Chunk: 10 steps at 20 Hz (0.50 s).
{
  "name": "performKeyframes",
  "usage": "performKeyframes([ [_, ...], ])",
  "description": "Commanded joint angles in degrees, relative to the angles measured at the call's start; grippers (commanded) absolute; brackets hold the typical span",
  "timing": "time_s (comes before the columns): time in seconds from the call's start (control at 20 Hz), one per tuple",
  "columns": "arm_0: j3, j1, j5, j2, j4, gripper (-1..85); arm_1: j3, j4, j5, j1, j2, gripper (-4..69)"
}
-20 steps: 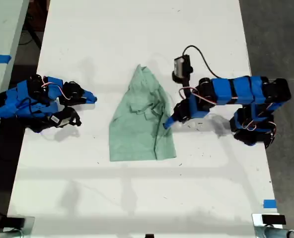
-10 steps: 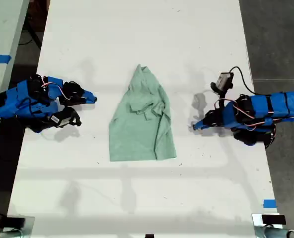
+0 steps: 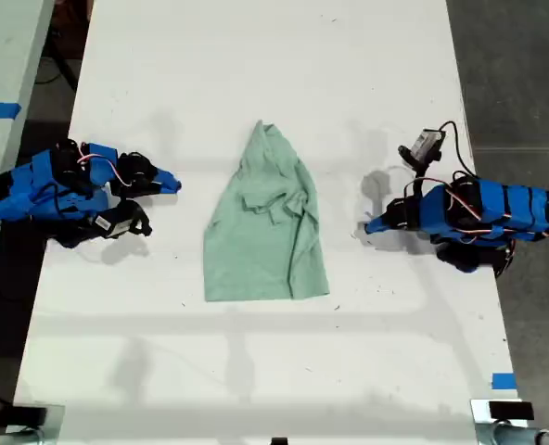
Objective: Fold t shirt
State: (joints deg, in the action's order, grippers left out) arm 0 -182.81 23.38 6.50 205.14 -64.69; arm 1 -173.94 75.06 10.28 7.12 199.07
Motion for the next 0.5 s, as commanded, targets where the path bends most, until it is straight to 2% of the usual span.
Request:
performKeyframes([
  [0.0, -0.8, 0.1, 0.0, 0.4, 1.1, -0.1, -4.5, 0.3, -1.0, 0.6, 0.9, 1.5],
  [0.45, -0.8, -0.1, 0.0, 0.4, 1.1, -0.1, -4.5, 0.3, -1.0, 0.6, 0.9, 1.5],
])
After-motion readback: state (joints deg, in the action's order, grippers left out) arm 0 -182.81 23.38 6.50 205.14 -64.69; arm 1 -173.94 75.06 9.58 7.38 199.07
